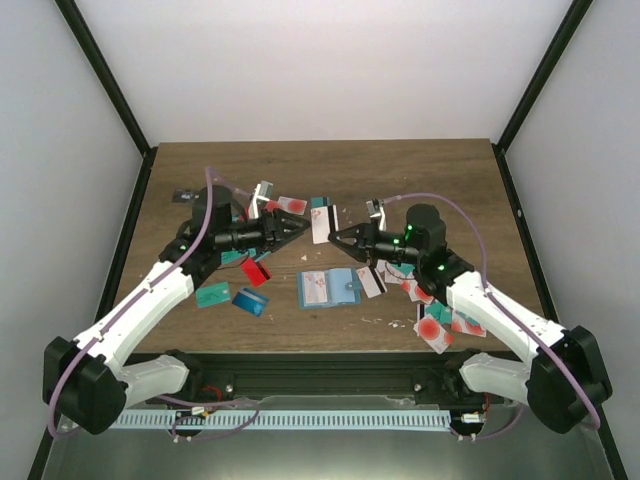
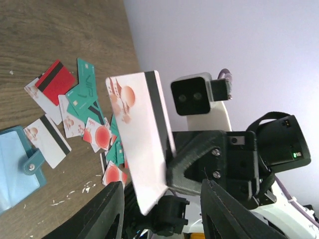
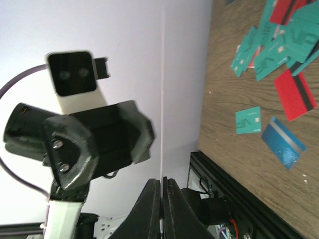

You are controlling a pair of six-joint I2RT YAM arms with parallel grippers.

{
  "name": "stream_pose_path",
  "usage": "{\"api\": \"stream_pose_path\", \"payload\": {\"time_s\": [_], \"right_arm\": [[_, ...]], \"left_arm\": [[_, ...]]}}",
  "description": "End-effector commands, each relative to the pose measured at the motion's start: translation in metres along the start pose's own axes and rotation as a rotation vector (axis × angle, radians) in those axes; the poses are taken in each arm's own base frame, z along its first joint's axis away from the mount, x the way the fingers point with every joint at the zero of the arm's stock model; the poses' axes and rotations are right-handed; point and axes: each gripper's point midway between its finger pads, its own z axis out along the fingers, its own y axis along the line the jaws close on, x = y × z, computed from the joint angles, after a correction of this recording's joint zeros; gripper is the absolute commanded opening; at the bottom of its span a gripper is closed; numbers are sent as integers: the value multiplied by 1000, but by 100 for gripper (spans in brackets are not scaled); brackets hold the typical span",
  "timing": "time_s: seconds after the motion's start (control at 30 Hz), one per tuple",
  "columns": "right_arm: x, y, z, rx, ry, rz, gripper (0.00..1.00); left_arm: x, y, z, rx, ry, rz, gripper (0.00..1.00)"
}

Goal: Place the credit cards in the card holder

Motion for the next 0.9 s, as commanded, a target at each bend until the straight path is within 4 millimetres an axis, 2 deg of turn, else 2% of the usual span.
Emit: {"api": "stream_pose_path", "payload": {"time_s": [0.0, 0.27, 0.47, 0.6, 0.73, 0.83, 0.87], "right_arm": [[3, 42, -8, -106, 34, -80, 1], [13, 48, -15, -151, 52, -92, 1], [12, 53, -16, -170, 46, -96, 1], [11, 55, -15, -175, 49, -100, 1], [11, 55, -14, -179, 48, -103, 1], [11, 51, -14, -169, 47, -94, 1], [11, 47, -13, -156, 47, -85, 10]], "left_arm": [[-6, -17, 2, 64, -11, 51, 45], [2, -23, 4, 109, 27, 70, 44], [5, -26, 9, 129, 44, 77, 33], [8, -34, 14, 163, 62, 82, 29], [5, -40, 16, 179, 58, 89, 5], [0, -41, 16, 159, 34, 95, 4], [-1, -42, 15, 157, 31, 96, 4]]}}
